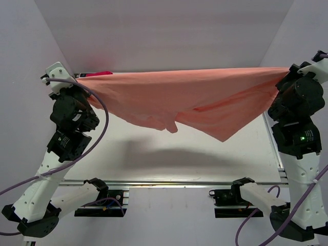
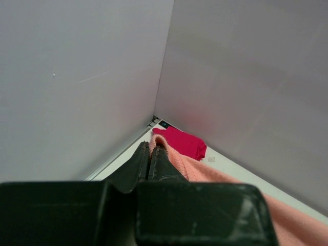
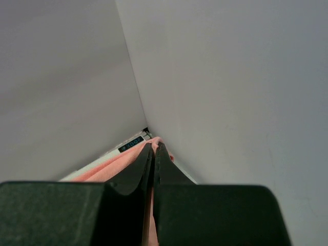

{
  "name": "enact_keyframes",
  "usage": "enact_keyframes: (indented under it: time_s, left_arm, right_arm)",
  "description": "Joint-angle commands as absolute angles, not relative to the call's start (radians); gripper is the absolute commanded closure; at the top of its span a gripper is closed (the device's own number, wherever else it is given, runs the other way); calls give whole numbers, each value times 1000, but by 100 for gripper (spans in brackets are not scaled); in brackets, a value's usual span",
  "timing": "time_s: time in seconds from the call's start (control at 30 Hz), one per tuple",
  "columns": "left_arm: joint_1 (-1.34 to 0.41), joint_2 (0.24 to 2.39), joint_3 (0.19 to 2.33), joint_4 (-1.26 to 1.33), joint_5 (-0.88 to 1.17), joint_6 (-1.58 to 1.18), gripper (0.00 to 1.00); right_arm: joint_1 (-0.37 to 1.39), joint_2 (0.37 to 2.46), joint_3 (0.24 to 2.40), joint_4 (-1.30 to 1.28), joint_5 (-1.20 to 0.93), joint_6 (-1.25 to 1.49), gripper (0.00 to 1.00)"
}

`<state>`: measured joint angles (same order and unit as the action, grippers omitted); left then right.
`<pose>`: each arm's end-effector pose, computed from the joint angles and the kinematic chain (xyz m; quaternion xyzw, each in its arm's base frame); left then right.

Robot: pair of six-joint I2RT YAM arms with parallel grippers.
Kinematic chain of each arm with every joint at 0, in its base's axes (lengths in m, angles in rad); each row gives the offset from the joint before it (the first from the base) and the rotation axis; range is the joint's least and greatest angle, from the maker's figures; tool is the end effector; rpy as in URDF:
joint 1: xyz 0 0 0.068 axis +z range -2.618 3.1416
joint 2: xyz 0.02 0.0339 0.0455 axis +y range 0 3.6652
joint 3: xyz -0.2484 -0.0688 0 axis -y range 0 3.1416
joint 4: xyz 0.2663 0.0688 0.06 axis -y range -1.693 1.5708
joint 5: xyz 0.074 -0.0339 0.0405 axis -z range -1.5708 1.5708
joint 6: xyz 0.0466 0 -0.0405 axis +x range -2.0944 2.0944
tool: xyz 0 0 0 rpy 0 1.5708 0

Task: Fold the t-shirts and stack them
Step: Flatten out the tshirt

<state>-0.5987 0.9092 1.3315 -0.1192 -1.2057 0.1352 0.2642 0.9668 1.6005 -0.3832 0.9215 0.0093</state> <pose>0.1668 -0.0611 0.5004 -0.2514 0.6193 0.1744 0.7231 0.1612 0.0052 0.5493 0.2785 0.5895 -0.1737 0.7381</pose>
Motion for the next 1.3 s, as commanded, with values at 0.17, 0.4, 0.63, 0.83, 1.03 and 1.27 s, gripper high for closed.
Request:
enact_keyframes:
  time_s: [0.17,0.4,0.63,0.83,1.03,1.27]
  left_arm:
    - [-583,951,1315,-87,-1134,140,100]
    - [-534,1205,1263,-141,-942,-59,100]
    - [-385,1614,1275,-195,-755,-242,100]
    - [-289,1888,1437,-184,-626,-242,100]
    - [-245,2078,1601,-218,-493,-253,44]
    - [-227,2132,1736,-348,-420,-253,0]
  right_arm:
    - [249,1002,1529,-308,956,-8,100]
    - [232,1212,1367,-298,841,156,100]
    - [178,1616,1379,-238,689,206,100]
    - [135,1937,1590,-293,571,210,100]
    - [107,2152,1790,-337,431,199,58]
    - [89,2171,1851,-396,474,222,10]
